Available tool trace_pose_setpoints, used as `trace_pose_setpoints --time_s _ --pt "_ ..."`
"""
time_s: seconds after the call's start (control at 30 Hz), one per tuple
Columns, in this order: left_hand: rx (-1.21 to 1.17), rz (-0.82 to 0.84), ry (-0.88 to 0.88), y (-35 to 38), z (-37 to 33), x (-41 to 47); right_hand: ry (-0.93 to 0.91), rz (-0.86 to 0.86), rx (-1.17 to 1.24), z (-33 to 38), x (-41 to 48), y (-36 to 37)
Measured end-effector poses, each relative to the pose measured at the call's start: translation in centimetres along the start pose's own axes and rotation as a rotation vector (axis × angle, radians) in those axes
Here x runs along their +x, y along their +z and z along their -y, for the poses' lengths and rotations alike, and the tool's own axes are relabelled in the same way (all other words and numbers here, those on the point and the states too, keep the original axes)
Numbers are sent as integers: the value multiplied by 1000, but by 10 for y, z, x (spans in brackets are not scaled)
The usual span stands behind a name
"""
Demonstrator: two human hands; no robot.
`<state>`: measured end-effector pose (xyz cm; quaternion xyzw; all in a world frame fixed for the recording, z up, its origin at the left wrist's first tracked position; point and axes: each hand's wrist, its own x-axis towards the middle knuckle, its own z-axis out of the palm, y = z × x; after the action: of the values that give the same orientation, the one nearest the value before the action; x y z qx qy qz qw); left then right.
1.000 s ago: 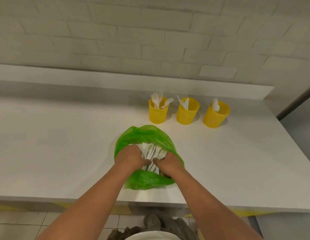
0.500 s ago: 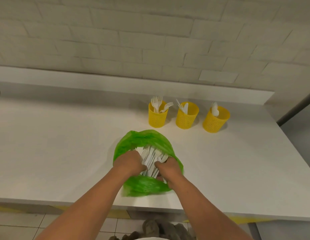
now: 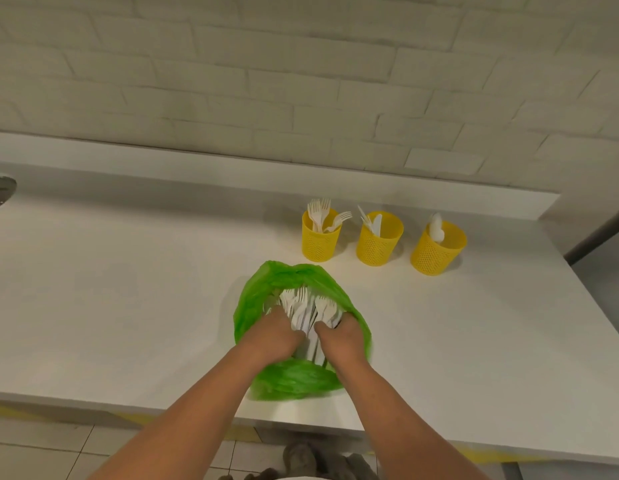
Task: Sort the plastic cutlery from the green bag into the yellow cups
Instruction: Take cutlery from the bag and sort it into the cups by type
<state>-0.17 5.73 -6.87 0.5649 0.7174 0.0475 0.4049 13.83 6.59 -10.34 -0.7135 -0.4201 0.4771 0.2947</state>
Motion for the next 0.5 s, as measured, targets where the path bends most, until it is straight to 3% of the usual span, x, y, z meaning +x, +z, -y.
trace_pose_setpoints --time_s 0.5 --pt "-329 114 -90 -8 5 -4 -224 -9 -199 0 7 -12"
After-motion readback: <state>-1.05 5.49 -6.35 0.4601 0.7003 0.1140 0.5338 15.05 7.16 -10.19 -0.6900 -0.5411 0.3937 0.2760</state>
